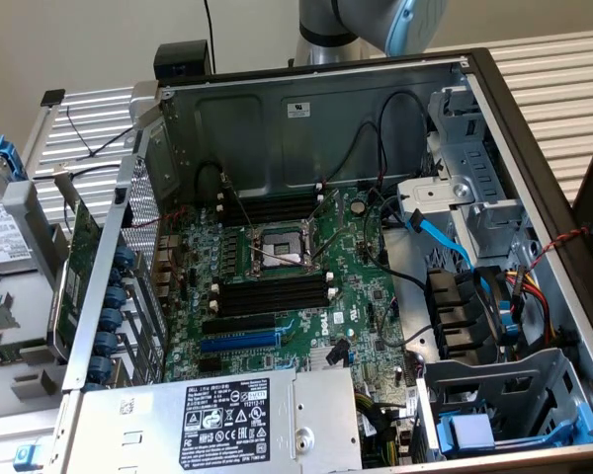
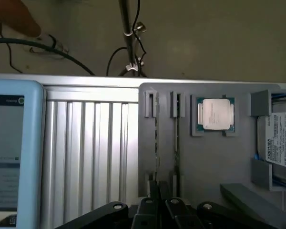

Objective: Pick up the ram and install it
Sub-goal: 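Pick up the ram and move it above insertion slot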

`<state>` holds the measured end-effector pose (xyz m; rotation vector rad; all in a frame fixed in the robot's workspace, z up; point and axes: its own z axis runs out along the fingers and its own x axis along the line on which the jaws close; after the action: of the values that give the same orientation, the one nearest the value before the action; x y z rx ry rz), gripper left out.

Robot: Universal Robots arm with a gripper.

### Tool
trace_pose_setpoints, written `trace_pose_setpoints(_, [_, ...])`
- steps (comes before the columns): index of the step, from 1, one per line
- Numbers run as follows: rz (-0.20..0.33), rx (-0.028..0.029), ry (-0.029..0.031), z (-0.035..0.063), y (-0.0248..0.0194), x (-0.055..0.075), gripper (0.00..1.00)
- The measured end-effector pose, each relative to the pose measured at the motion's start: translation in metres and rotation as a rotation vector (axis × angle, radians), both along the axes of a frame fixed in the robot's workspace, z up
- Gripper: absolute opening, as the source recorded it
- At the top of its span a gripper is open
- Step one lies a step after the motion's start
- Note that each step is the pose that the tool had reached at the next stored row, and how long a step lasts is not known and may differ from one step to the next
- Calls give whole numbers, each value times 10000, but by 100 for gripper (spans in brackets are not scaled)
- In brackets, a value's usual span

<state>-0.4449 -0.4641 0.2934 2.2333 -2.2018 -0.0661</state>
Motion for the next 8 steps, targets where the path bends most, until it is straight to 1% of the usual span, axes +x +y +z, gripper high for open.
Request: trace_pose_setpoints(8, [0, -2, 3, 362, -5, 274, 13])
